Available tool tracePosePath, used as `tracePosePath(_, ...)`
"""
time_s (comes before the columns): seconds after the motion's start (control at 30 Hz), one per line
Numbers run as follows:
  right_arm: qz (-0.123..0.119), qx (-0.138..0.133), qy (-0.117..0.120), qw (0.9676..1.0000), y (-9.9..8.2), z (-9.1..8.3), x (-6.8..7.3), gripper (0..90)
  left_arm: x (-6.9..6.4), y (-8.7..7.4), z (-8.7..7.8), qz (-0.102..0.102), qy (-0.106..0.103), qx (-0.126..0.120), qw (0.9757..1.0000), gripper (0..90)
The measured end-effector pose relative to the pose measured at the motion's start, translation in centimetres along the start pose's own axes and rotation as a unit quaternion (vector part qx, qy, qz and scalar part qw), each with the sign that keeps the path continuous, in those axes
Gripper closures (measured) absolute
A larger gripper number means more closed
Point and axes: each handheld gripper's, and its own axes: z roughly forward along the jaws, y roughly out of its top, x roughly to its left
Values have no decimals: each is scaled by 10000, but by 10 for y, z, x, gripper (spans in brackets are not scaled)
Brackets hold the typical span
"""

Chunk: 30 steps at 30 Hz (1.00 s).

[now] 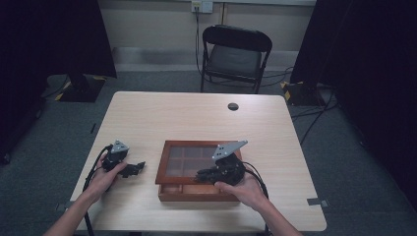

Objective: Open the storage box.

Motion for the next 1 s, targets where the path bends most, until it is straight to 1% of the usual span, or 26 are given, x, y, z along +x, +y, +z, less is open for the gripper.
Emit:
tracePosePath(0.23,-15,-79,-25,10000,6,-4,-1,815,0,0,0,10,-2,8,10000,95)
tracePosePath(0.37,-36,-70,-55,10000,9,-5,0,815,0,0,0,1,2,1,10000,95)
tracePosePath(0.5,-57,-120,-82,9999,15,-9,-2,815,0,0,0,3,10,1,10000,94)
tracePosePath(0.87,-13,-98,-74,9999,25,-14,-5,816,0,0,0,2,3,1,10000,93)
tracePosePath(1.0,-35,-147,-101,9998,31,-17,-7,817,0,0,0,2,4,1,10000,93)
